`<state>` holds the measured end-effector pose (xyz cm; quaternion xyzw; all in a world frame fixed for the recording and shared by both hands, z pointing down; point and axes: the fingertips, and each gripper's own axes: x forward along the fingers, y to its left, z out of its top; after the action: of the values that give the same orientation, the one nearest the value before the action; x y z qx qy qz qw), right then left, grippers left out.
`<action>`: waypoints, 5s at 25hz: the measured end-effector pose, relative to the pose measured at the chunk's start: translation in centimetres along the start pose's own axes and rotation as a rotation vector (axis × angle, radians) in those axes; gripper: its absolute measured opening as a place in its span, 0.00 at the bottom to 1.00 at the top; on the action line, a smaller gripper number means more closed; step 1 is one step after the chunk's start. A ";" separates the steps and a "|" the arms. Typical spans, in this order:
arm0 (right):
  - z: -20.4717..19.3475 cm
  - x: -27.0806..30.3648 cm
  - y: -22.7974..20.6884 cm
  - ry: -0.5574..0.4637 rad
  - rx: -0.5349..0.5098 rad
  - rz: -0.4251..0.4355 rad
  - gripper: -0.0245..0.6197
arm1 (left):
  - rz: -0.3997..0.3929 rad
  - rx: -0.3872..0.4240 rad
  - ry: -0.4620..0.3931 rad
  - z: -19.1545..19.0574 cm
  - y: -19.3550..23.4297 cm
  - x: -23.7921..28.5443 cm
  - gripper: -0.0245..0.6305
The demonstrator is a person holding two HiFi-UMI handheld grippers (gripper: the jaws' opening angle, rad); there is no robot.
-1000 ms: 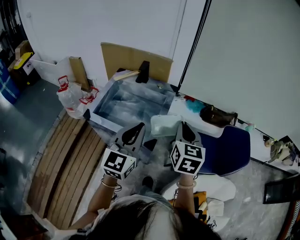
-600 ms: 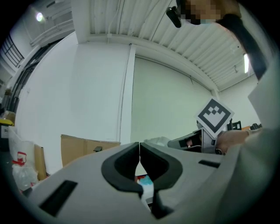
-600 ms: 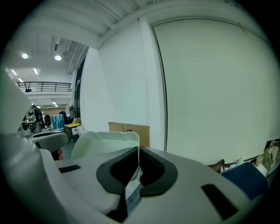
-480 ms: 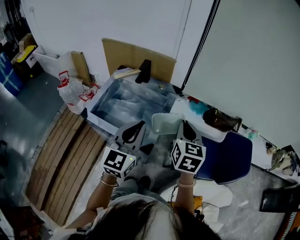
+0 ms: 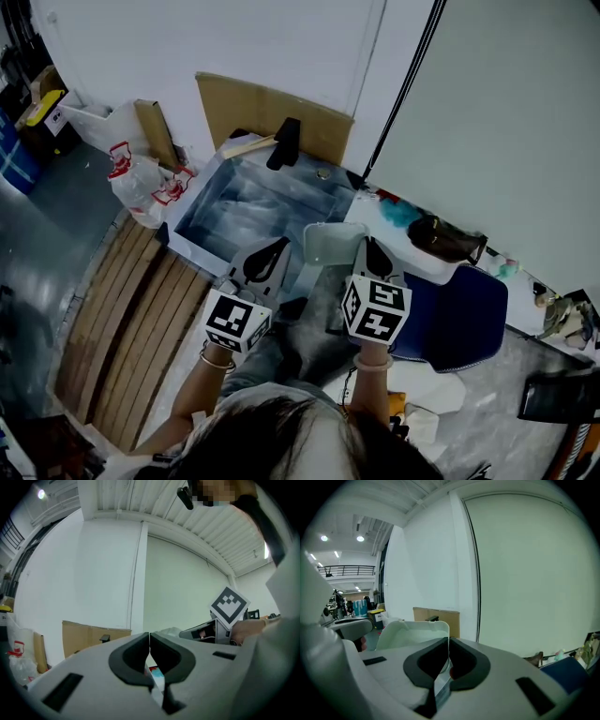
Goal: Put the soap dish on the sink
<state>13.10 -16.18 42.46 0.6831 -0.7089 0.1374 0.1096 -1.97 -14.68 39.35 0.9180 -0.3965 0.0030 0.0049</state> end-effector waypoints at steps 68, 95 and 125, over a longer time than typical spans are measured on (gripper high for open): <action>-4.6 25.7 -6.1 0.271 -0.054 0.030 0.08 | 0.012 -0.114 0.123 -7.7 9.8 18.9 0.05; -10.3 33.7 -9.0 0.396 -0.128 0.105 0.08 | 0.125 -0.124 0.195 -11.6 11.2 22.5 0.05; -9.4 32.1 -9.2 0.314 -0.036 0.105 0.10 | 0.105 -0.106 0.193 -10.6 9.5 22.0 0.05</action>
<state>20.65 -43.33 62.66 0.6131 -0.7202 0.2352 0.2238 6.16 -37.07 50.19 0.8898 -0.4414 0.0707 0.0915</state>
